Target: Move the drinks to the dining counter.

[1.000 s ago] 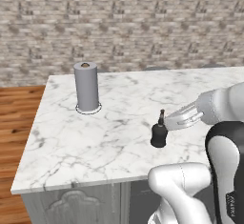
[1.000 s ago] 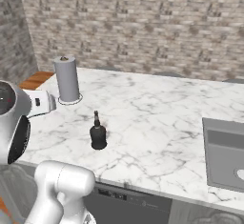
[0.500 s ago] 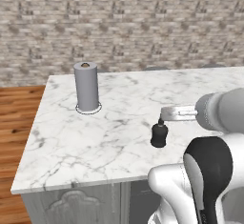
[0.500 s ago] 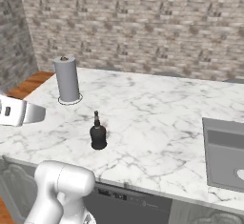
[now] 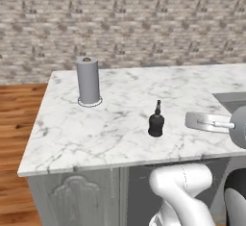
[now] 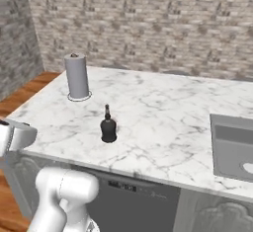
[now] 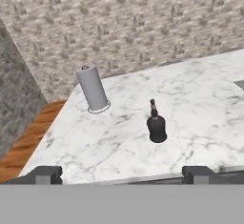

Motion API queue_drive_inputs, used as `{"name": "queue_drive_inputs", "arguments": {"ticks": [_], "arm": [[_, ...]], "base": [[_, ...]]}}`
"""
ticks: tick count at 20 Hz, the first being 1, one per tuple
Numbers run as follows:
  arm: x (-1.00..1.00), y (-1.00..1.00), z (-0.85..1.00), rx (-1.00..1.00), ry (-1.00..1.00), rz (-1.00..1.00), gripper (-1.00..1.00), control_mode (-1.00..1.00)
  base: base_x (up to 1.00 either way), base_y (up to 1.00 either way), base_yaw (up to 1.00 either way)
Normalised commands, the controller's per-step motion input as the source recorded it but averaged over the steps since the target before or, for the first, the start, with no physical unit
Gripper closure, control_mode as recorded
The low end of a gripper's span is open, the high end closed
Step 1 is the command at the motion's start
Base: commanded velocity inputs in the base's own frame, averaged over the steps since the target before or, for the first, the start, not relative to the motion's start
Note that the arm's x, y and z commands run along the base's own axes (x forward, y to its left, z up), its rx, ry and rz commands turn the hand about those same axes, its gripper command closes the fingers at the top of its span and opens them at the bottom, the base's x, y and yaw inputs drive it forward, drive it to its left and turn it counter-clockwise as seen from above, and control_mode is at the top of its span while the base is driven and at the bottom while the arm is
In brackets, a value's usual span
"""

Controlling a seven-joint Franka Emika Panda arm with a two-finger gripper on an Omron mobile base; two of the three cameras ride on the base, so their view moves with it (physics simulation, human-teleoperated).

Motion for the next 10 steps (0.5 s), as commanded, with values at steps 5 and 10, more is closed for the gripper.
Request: {"name": "queue_drive_inputs", "arguments": {"ticks": [5,10], "arm": [[0.00,0.00,0.00,0.00,0.00,0.00,-1.00,1.00],[0.00,0.00,0.00,0.00,0.00,0.00,-1.00,1.00]], "base": [[-0.95,0.25,0.24],[-0.14,0.53,0.86]]}}
